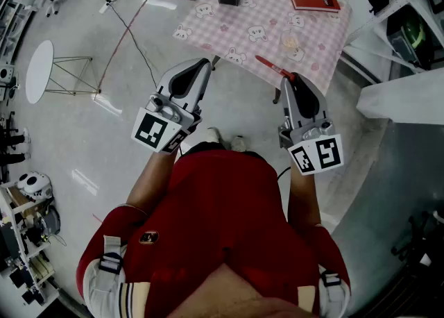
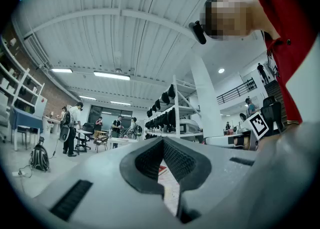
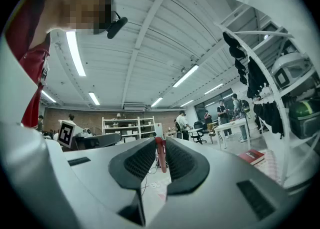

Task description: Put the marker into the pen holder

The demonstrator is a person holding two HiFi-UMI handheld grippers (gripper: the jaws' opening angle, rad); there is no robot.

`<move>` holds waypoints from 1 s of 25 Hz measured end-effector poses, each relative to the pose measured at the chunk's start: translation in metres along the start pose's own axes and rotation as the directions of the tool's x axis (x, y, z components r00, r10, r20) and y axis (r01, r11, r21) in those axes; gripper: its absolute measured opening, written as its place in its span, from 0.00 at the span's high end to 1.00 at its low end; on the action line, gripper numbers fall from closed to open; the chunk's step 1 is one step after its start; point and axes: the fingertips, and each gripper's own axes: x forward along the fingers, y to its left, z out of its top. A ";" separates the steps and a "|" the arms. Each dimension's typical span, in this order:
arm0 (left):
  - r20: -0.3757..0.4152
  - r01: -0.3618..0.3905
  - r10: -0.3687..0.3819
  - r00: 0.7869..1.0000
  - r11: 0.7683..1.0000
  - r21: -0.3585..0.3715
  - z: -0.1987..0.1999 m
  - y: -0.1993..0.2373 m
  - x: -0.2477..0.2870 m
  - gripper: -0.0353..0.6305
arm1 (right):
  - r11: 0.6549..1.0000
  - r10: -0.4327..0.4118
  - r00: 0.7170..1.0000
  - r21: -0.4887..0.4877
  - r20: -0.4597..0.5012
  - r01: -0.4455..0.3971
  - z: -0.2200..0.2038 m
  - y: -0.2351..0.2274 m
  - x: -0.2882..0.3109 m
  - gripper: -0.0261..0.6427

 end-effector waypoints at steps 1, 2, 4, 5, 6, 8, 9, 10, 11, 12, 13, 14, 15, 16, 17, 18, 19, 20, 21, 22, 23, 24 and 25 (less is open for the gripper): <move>0.004 -0.001 0.001 1.000 1.000 -0.001 -0.001 0.002 -0.001 0.94 | 1.000 -0.003 1.000 0.005 0.006 0.003 0.000 -0.001 0.001 0.87; 0.007 -0.001 0.002 1.000 1.000 -0.003 -0.001 0.005 -0.003 0.94 | 1.000 -0.006 1.000 0.010 0.013 0.006 0.000 -0.001 0.003 0.87; 0.010 -0.002 0.002 1.000 1.000 -0.008 -0.002 0.013 -0.008 0.94 | 1.000 -0.011 1.000 0.020 0.024 0.011 0.001 0.002 0.009 0.87; 0.012 -0.001 0.001 1.000 1.000 -0.010 -0.001 0.018 -0.011 0.94 | 1.000 -0.012 0.999 0.024 0.029 0.012 0.002 0.005 0.014 0.87; 0.015 -0.001 0.001 1.000 1.000 -0.011 0.001 0.023 -0.014 0.94 | 1.000 -0.012 0.999 0.026 0.034 0.012 0.003 0.009 0.020 0.87; 0.024 -0.004 0.005 1.000 1.000 -0.010 0.006 0.036 -0.019 0.94 | 1.000 -0.012 0.999 0.026 0.043 0.011 0.006 0.016 0.032 0.87; 0.027 -0.006 0.007 1.000 1.000 -0.012 0.007 0.042 -0.021 0.94 | 1.000 -0.011 0.999 0.026 0.046 0.010 0.007 0.019 0.038 0.87; 0.029 -0.007 0.007 1.000 1.000 -0.016 0.008 0.048 -0.024 0.94 | 1.000 -0.010 0.999 0.025 0.049 0.009 0.008 0.022 0.044 0.87; 0.033 -0.004 0.005 0.999 1.000 -0.019 0.008 0.054 -0.025 0.94 | 1.000 -0.011 0.999 0.022 0.051 0.009 0.009 0.025 0.049 0.87; 0.038 0.000 0.001 0.999 1.000 -0.022 0.009 0.060 -0.027 0.94 | 1.000 -0.012 0.999 0.018 0.051 0.011 0.010 0.028 0.055 0.87; 0.046 0.005 -0.004 0.999 1.000 -0.023 0.010 0.066 -0.028 0.94 | 1.000 -0.014 0.999 0.014 0.052 0.013 0.010 0.031 0.060 0.87; 0.052 0.010 -0.009 0.999 1.000 -0.023 0.011 0.072 -0.029 0.94 | 1.000 -0.017 0.999 0.009 0.051 0.017 0.010 0.034 0.065 0.87; 0.056 0.014 -0.013 0.998 1.000 -0.020 0.012 0.078 -0.030 0.94 | 1.000 -0.021 0.998 0.005 0.052 0.021 0.010 0.037 0.070 0.87; 0.060 0.019 -0.018 0.998 1.000 -0.017 0.012 0.084 -0.030 0.94 | 1.000 -0.026 0.998 0.001 0.052 0.026 0.009 0.040 0.075 0.87; 0.065 0.023 -0.022 0.998 1.000 -0.014 0.013 0.090 -0.031 0.94 | 0.999 -0.031 0.998 -0.003 0.052 0.032 0.008 0.043 0.080 0.87; 0.069 0.028 -0.026 0.997 1.000 -0.015 0.012 0.097 -0.031 0.94 | 0.999 -0.037 0.998 -0.007 0.051 0.038 0.006 0.045 0.085 0.87; 0.071 0.032 -0.031 0.997 0.999 -0.018 0.010 0.103 -0.032 0.94 | 0.999 -0.044 0.998 -0.009 0.049 0.044 0.004 0.047 0.090 0.87; 0.073 0.037 -0.035 0.997 0.999 -0.021 0.008 0.110 -0.033 0.94 | 0.999 -0.051 0.998 -0.011 0.048 0.051 0.001 0.049 0.094 0.87; 0.076 0.042 -0.041 0.996 0.999 -0.021 0.008 0.115 -0.034 0.94 | 0.998 -0.058 0.997 -0.011 0.047 0.058 -0.001 0.051 0.099 0.87; 0.080 0.049 -0.047 0.996 0.999 -0.019 0.008 0.121 -0.035 0.94 | 0.998 -0.065 0.997 -0.011 0.048 0.066 -0.002 0.052 0.103 0.87; 0.085 0.056 -0.054 0.995 0.998 -0.015 0.009 0.125 -0.036 0.94 | 0.997 -0.073 0.996 -0.011 0.050 0.074 -0.003 0.055 0.106 0.87; 0.089 0.064 -0.063 0.994 0.998 -0.009 0.010 0.129 -0.037 0.94 | 0.997 -0.081 0.995 -0.012 0.052 0.082 -0.004 0.057 0.110 0.87; 0.091 0.071 -0.071 0.993 0.997 -0.005 0.011 0.133 -0.039 0.94 | 0.996 -0.089 0.995 -0.014 0.053 0.090 -0.006 0.059 0.113 0.87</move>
